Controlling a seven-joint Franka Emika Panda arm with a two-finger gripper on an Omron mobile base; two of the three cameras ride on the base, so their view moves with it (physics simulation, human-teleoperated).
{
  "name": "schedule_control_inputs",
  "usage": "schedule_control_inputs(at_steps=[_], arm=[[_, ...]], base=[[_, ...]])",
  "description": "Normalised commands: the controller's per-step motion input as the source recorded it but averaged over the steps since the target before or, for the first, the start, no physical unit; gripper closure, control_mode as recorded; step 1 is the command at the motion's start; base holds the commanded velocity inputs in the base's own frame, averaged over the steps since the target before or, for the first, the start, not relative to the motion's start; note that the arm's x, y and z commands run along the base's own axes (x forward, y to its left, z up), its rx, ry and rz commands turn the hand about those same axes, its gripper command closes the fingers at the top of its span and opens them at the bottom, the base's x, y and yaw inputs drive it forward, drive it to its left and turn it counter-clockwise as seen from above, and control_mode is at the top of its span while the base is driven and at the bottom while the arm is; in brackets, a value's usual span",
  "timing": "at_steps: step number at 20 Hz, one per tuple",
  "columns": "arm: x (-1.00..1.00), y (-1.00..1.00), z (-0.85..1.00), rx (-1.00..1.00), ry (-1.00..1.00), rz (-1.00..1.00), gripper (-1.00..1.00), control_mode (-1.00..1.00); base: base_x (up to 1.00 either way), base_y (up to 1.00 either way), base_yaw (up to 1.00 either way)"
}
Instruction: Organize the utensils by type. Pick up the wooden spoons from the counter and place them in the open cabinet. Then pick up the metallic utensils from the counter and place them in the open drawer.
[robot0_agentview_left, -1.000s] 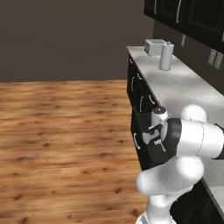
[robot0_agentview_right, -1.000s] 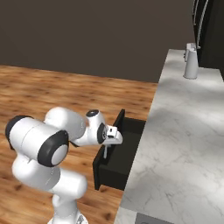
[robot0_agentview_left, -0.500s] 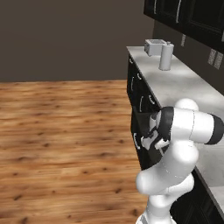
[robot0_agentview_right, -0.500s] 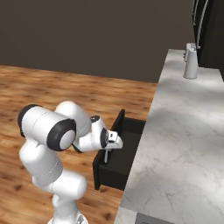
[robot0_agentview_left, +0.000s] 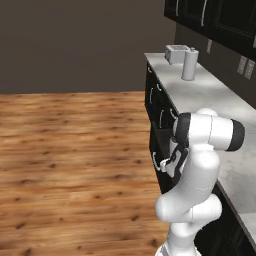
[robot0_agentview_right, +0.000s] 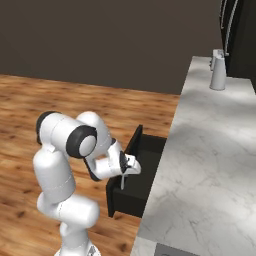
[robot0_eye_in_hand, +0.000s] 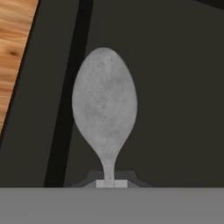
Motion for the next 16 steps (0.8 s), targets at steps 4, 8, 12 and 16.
schedule_control_inputs(at_steps=[4, 8, 12, 16], arm=[[0.06, 0.0, -0.37, 0.0, 0.0, 0.0, 1.0, -1.0], [0.11, 0.1, -0.47, -0.03, 0.0, 0.0, 1.0, -1.0], [0.02, 0.63, -0.6, -0.03, -0.06, -0.04, 1.0, -1.0], [0.0, 0.97, -0.64, 0.0, -0.15, -0.11, 1.0, -1.0]], base=[[0.0, 0.0, 0.0], [0.0, 0.0, 0.0], [0.0, 0.0, 0.0], [0.0, 0.0, 0.0]])
